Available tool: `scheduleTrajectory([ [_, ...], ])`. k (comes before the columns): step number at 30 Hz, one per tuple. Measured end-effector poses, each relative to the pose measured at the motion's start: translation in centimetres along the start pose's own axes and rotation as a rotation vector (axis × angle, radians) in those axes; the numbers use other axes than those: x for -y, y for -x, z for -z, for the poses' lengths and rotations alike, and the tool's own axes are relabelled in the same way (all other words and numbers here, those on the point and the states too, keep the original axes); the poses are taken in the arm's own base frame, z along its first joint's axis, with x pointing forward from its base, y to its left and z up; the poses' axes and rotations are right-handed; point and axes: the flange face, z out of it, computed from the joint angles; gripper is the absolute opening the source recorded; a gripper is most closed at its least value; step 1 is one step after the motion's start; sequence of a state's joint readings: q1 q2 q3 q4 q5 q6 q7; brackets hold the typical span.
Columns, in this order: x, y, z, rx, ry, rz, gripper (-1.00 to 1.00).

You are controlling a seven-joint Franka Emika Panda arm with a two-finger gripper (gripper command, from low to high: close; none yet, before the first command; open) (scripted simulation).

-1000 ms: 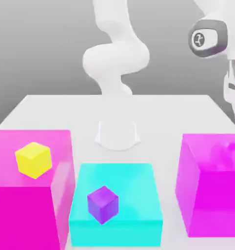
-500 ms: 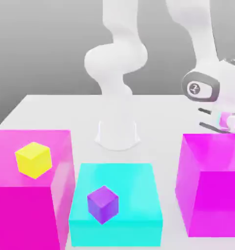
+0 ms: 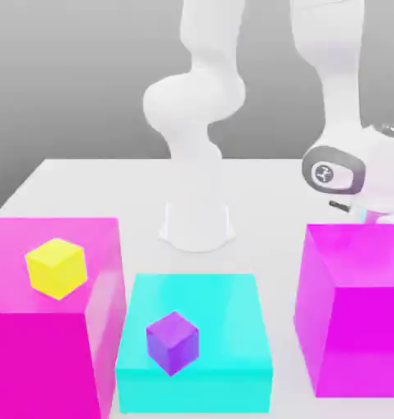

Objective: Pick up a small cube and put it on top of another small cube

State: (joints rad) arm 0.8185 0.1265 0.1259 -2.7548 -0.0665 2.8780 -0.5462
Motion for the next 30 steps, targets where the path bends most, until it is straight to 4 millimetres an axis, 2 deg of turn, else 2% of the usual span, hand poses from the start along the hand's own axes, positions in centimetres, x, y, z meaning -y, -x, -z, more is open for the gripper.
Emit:
scheduleTrajectory([
  [1, 0.0, 0.1, 1.0, 0.000, 0.000, 0.000, -1.00],
  [3, -1.3, -0.8, 2.1, -0.014, 0.005, -0.022, -1.00],
  [10, -5.8, -5.6, 5.5, -0.005, -0.122, -0.166, -1.00],
  [14, -11.6, -5.8, 9.0, -0.038, -0.181, -0.311, -1.00],
  [19, -19.2, -4.1, 14.6, -0.104, -0.245, -0.487, -1.00],
  [21, -22.1, -2.0, 16.5, -0.126, -0.245, -0.559, -1.00],
  [25, -26.7, 5.0, 17.6, -0.125, -0.166, -0.706, -1.00],
  [28, -29.1, 11.1, 18.0, -0.112, -0.104, -0.817, -1.00],
  [30, -29.8, 15.6, 18.1, -0.098, -0.073, -0.895, -1.00],
])
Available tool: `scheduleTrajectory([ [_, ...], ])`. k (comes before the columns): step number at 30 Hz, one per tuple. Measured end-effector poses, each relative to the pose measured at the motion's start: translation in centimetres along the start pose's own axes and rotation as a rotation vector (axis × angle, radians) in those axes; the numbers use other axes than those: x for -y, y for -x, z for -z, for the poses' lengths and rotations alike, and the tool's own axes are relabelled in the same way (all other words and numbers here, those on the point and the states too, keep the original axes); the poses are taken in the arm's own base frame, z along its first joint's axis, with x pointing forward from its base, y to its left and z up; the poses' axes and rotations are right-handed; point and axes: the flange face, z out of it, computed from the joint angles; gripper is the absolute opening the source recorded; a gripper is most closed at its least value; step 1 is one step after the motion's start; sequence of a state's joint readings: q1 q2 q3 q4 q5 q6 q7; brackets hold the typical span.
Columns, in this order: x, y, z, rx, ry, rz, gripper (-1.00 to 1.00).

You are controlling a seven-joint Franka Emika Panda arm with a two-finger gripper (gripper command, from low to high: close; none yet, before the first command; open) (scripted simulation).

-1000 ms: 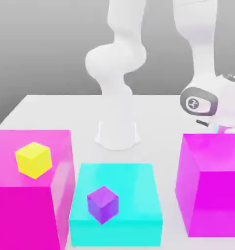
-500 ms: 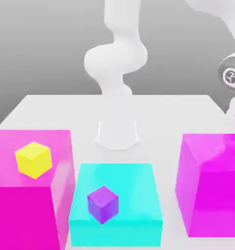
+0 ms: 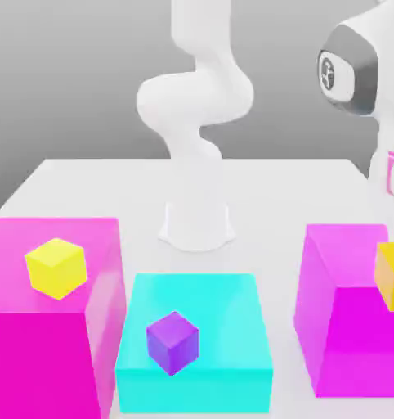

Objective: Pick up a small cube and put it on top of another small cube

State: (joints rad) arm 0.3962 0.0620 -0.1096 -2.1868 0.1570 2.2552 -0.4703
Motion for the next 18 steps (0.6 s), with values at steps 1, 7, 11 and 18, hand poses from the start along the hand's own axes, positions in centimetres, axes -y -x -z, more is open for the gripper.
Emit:
scheduleTrajectory([
  [1, -1.8, 1.3, 0.2, 0.001, 0.016, -0.038, -1.00],
  [7, -10.5, 10.6, 1.2, 0.010, 0.099, -0.256, -1.00],
  [11, -12.0, 15.4, -0.1, 0.030, 0.109, -0.332, -1.00],
  [18, -12.3, 16.0, -5.3, 0.036, 0.107, -0.333, 1.00],
])
